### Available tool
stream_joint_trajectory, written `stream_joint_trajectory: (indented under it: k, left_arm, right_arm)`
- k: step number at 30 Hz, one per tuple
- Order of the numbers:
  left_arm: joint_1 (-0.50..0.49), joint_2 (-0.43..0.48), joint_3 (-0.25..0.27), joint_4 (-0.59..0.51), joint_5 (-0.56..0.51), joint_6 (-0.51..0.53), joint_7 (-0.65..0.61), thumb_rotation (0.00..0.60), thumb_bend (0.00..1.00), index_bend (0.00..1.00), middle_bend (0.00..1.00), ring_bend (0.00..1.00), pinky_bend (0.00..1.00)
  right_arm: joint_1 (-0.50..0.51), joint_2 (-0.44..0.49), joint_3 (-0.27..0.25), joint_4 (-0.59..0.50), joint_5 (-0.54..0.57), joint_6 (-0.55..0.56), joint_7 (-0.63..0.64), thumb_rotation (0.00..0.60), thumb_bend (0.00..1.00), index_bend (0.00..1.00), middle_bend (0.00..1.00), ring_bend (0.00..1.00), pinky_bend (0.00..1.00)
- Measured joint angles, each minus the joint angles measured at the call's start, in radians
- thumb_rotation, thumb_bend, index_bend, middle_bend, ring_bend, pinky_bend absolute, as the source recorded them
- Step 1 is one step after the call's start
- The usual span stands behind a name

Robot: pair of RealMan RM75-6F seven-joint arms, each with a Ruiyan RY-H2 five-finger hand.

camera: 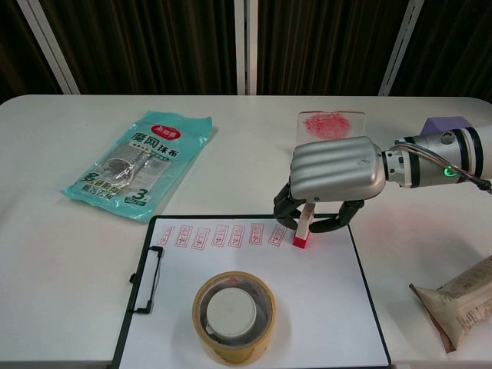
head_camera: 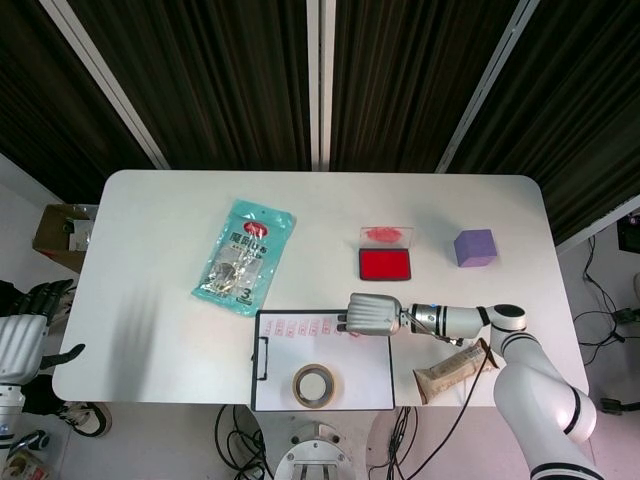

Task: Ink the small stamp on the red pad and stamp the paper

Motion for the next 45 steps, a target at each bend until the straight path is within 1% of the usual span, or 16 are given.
stream_joint_trajectory:
  k: [11,28,40,45]
  left_arm:
    - [0.002,-0.002,0.001,0.007,-0.002,-0.003,-0.007,0.600,0.00,0.12,0.14,0.12,0.25]
    - [0.002,-0.002,0.000,0.012,-0.004,-0.006,-0.012,0.600,0.00,0.12,0.14,0.12,0.25]
    - [0.001,0.005,-0.001,0.004,-0.002,-0.004,-0.006,0.600,0.00,0.12,0.14,0.12,0.25]
    - [0.001,0.007,-0.001,0.000,-0.002,-0.004,-0.005,0.600,0.00,0.12,0.14,0.12,0.25]
  right_arm:
    - [-0.009,-0.011,-0.013,0.003,0.005,-0.020,-0.006,0.600,0.51,1.00,0.82,0.96,1.00]
    - [-0.019,-0.022,-0.015,0.008,0.023,-0.042,0.003,0.600,0.53,1.00,0.83,0.96,1.00]
    - [-0.018,-0.025,-0.008,0.010,0.035,-0.037,0.007,0.600,0.53,1.00,0.83,0.96,1.00]
    - [-0.014,-0.016,0.012,0.003,0.051,-0.009,0.002,0.600,0.52,1.00,0.83,0.96,1.00]
